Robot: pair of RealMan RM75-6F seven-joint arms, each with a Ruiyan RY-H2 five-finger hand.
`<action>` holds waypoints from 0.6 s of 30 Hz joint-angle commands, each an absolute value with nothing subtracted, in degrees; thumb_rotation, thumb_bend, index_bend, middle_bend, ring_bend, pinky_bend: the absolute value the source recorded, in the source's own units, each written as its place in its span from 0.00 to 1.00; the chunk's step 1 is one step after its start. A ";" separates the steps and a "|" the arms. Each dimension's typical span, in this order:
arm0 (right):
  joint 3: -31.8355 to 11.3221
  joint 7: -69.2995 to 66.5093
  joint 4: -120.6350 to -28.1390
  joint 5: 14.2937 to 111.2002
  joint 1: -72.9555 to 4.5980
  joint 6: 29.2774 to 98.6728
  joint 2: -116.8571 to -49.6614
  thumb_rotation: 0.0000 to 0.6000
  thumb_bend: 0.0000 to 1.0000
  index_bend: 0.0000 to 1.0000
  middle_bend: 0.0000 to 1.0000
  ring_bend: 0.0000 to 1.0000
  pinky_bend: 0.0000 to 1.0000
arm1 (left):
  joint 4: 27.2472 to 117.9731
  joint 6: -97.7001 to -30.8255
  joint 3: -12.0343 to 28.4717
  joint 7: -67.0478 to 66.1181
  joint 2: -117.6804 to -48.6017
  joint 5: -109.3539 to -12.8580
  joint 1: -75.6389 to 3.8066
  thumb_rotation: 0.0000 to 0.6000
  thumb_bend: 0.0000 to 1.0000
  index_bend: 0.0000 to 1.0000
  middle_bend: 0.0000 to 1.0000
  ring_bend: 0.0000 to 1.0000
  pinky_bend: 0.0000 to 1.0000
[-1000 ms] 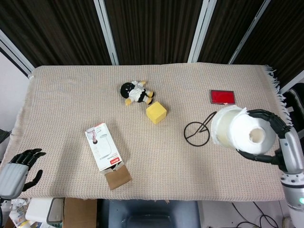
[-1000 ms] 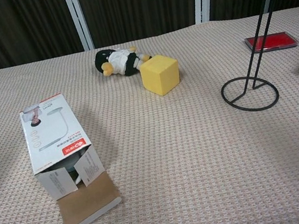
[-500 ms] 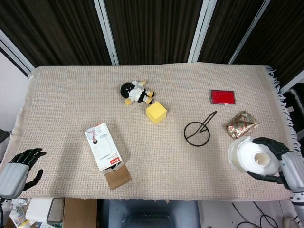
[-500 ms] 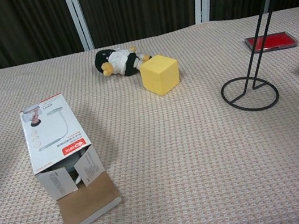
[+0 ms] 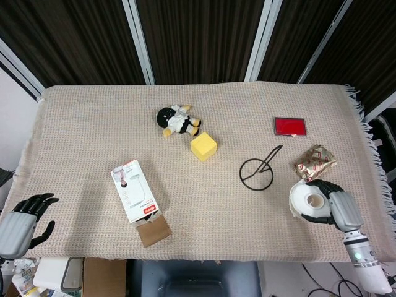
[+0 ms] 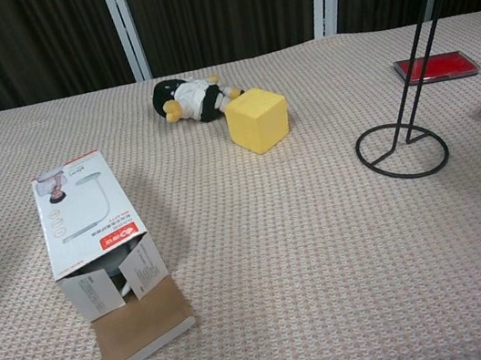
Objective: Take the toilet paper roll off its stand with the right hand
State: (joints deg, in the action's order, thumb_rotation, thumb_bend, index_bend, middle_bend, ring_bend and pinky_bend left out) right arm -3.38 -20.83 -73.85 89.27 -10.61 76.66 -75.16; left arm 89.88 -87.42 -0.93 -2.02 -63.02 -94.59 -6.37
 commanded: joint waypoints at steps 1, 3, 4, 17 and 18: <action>-1.70 -19.53 -76.38 88.41 -10.98 73.53 -72.62 1.00 0.18 0.32 0.44 0.43 0.50 | 89.95 -87.30 -0.90 -2.09 -63.02 -94.48 -6.41 1.00 0.44 0.27 0.21 0.21 0.32; -0.95 -18.66 -77.87 88.03 -11.17 71.92 -71.11 1.00 0.18 0.22 0.37 0.36 0.44 | 90.03 -87.16 -0.87 -2.15 -63.00 -94.38 -6.47 1.00 0.44 0.27 0.21 0.21 0.32; -0.59 -18.18 -78.50 87.92 -11.23 71.27 -70.47 1.00 0.18 0.16 0.33 0.31 0.40 | 90.04 -87.13 -0.87 -2.16 -62.98 -94.37 -6.47 1.00 0.44 0.27 0.21 0.21 0.32; 0.55 -16.11 -88.15 89.52 -8.99 76.31 -62.81 1.00 0.15 0.00 0.01 0.03 0.09 | 90.11 -86.94 -0.82 -2.31 -63.01 -94.19 -6.54 1.00 0.44 0.27 0.21 0.21 0.32; 0.08 -16.53 -88.40 90.33 -8.09 79.33 -62.82 1.00 0.15 0.00 0.01 0.03 0.09 | 90.11 -86.89 -0.82 -2.37 -63.04 -94.17 -6.56 1.00 0.44 0.27 0.21 0.21 0.32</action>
